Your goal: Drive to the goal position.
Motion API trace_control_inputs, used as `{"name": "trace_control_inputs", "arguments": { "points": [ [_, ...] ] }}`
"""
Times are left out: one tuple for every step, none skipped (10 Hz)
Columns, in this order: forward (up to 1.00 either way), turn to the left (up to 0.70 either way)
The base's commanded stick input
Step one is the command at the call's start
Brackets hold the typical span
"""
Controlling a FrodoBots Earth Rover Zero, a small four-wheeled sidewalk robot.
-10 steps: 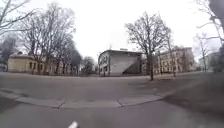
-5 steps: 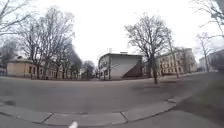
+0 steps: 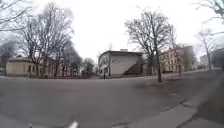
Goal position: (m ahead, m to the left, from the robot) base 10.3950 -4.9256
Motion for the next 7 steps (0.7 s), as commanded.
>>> {"name": "trace_control_inputs", "arguments": {
  "points": [
    [1.00, 0.00],
    [1.00, 0.00],
    [1.00, 0.00],
    [1.00, 0.00],
    [1.00, 0.00],
    [1.00, 0.00],
    [1.00, 0.00]
  ]
}}
